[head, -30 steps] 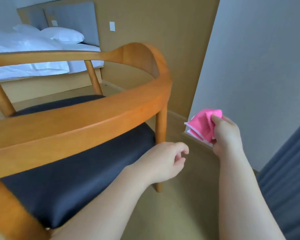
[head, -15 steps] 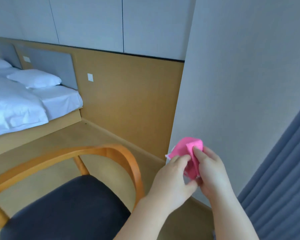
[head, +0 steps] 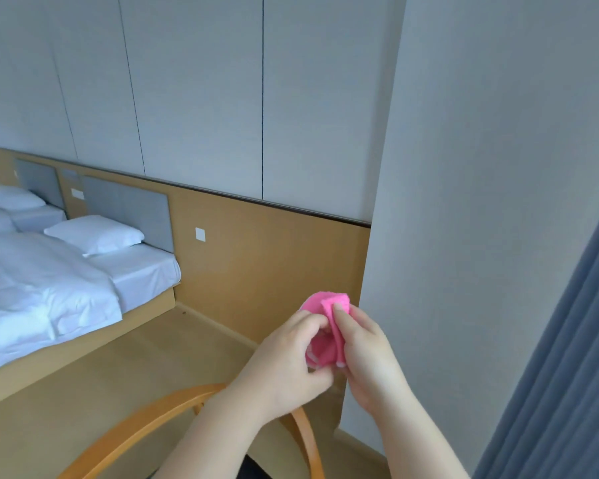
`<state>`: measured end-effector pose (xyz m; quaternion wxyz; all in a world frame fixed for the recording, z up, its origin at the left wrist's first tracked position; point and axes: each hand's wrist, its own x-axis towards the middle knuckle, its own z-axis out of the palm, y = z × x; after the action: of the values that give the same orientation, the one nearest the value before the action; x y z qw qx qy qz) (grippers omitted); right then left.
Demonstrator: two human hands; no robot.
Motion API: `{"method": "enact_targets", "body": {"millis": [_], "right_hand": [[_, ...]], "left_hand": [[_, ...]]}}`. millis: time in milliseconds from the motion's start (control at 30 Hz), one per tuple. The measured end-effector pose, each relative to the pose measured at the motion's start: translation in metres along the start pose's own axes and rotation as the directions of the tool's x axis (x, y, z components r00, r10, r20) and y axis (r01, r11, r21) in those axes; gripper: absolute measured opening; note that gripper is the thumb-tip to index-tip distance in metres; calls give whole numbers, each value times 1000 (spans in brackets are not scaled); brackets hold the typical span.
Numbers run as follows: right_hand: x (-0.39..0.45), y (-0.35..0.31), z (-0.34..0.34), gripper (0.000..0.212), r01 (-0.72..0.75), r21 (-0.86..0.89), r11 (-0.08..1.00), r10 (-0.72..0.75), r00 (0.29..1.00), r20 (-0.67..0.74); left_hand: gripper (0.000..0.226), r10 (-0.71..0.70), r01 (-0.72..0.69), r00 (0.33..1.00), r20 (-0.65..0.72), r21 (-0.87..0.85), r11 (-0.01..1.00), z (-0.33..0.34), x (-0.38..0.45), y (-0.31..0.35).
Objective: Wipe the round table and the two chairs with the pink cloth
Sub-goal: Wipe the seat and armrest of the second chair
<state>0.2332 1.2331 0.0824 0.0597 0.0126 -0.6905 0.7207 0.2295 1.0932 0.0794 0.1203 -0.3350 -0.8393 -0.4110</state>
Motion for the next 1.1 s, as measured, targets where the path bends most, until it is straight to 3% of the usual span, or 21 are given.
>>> {"method": "enact_targets", "body": {"millis": [367, 500, 700, 867, 1000, 1100], "right_hand": [[-14, -28, 65, 53, 2, 55, 998, -15, 972, 233], [0, -42, 88, 42, 14, 86, 996, -47, 915, 400], [6, -46, 144, 29, -36, 89, 995, -30, 769, 639], [-34, -41, 215, 35, -144, 81, 986, 10, 546, 838], [-103, -37, 275, 49, -201, 44, 979, 18, 298, 954], [-163, -40, 310, 56, -198, -2, 980, 17, 77, 997]], "left_hand": [[44, -141, 140, 989, -54, -21, 990, -59, -38, 4], [64, -242, 245, 956, -169, -1, 969, -85, -44, 7], [50, -353, 383, 868, -350, 18, 923, -123, -94, 27], [43, -412, 638, 659, -630, 178, 749, -161, -179, 60], [44, -360, 807, 488, -795, 254, 533, -185, -258, 106], [54, -400, 892, 330, -855, 144, 428, -198, -316, 148]]}}
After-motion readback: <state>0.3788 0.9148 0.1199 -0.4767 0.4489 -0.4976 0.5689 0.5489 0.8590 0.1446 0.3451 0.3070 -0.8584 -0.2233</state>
